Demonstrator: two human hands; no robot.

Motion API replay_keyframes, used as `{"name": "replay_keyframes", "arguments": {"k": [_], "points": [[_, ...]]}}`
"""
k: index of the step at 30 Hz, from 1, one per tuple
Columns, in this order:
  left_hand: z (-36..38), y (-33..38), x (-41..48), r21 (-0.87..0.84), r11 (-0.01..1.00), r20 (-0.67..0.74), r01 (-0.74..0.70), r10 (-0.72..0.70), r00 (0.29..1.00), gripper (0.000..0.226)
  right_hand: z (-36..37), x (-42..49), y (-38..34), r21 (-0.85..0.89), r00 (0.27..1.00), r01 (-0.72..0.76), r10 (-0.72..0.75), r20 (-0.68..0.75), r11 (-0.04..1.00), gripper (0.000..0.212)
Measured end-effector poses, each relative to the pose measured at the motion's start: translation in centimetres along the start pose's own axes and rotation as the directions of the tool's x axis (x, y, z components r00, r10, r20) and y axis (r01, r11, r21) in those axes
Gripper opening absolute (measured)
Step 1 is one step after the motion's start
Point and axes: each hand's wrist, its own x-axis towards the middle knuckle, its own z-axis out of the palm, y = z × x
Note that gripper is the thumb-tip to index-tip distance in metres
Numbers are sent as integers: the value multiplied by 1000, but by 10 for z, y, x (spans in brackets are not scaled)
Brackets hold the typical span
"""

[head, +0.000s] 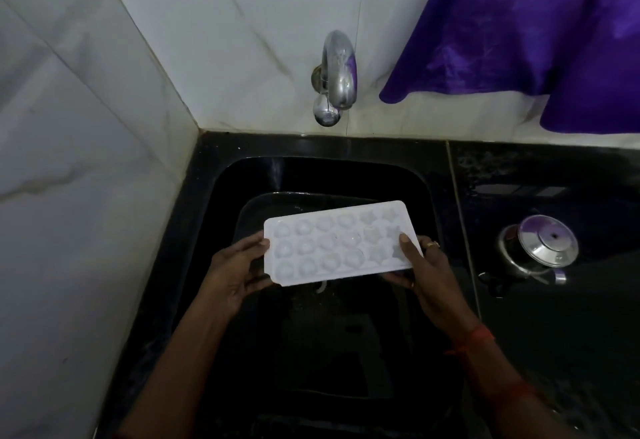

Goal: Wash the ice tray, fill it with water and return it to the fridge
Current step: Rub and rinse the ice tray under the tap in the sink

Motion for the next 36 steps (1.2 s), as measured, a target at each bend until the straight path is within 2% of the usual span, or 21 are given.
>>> {"name": "replay_keyframes", "arguments": {"k": [2,6,9,12,14,16,19,24,29,32,36], "points": [[6,13,4,49,996,-45,-69,71,996,17,3,6,1,34,999,28,-28,-26,999,13],[22,53,17,127,956,-133,-263,279,951,23,9,16,2,60,996,79,-77,-34,995,25],[41,92,25,184,895,-72,-406,424,903,9,15,21,0,92,996,83,-78,-53,992,30],[68,126,36,225,837,22,-498,507,862,2,23,24,-4,117,995,72,-64,-72,990,29],[87,146,44,248,813,62,-527,529,846,18,28,26,-7,130,996,57,-47,-79,990,29],[105,162,50,291,811,119,-508,497,860,32,33,28,-11,135,996,42,-31,-81,990,28],[127,176,52,335,817,214,-469,419,882,22,40,30,-13,137,997,34,-24,-70,990,29],[137,185,57,301,871,252,-388,320,913,14,49,34,-13,158,999,11,-3,-50,987,27],[135,191,62,303,898,251,-320,248,936,35,57,36,-14,174,1000,7,-2,-30,985,26],[135,196,65,331,899,270,-288,203,941,23,60,36,-15,179,1000,12,-7,-25,984,24],[132,201,69,354,905,300,-237,130,945,19,62,36,-20,183,1000,25,-23,-14,983,19]]}}
